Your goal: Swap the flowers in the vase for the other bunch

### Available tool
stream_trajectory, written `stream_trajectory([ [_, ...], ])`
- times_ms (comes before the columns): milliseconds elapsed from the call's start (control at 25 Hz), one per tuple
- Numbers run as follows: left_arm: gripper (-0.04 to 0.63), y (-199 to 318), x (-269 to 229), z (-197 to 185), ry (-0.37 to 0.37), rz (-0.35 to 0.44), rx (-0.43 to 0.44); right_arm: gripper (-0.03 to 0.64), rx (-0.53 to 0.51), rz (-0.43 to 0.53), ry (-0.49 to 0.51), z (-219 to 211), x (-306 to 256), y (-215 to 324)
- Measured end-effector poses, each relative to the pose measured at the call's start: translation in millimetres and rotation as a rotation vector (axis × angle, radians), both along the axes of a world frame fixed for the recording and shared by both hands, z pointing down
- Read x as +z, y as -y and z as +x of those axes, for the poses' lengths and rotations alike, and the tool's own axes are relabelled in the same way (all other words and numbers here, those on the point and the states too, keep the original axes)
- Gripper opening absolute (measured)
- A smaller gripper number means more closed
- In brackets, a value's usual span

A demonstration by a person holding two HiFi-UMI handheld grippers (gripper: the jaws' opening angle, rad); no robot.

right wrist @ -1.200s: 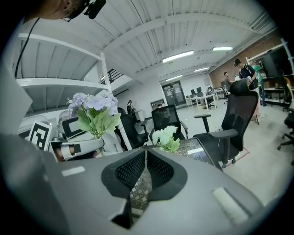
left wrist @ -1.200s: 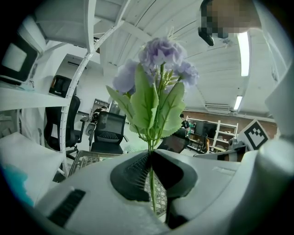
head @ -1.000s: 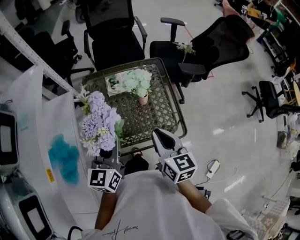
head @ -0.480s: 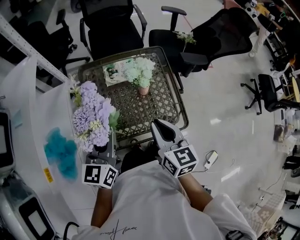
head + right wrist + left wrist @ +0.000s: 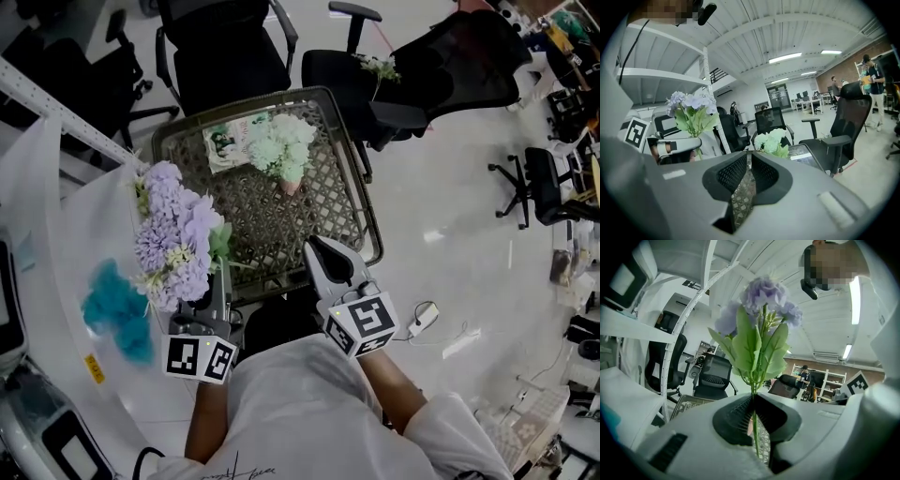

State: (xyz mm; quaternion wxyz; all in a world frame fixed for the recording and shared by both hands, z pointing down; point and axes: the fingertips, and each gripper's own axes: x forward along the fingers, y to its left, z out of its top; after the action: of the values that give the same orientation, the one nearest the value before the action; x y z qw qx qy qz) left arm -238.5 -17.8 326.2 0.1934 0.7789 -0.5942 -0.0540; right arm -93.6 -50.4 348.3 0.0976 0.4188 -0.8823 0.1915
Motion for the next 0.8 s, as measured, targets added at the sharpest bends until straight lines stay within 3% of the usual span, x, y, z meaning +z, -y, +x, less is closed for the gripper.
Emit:
stream_trajectory([
  [320, 0.020, 38.9, 31.0, 5.8, 0.021, -0.049, 0.004, 0.044, 0.017, -0.023, -0.009, 3.9, 29.1, 42.7],
  [520, 0.020, 37.0, 22.2, 9.3, 0.026, -0.067, 0.002, 0.046, 0.002, -0.029, -0.012, 0.0, 24.8, 41.6],
  [800, 0.020, 56.9, 67.0, 14.4, 0.024, -0.095, 0.007, 0.056, -0.004, -0.043, -0.012, -0.2, 72.8, 62.2],
])
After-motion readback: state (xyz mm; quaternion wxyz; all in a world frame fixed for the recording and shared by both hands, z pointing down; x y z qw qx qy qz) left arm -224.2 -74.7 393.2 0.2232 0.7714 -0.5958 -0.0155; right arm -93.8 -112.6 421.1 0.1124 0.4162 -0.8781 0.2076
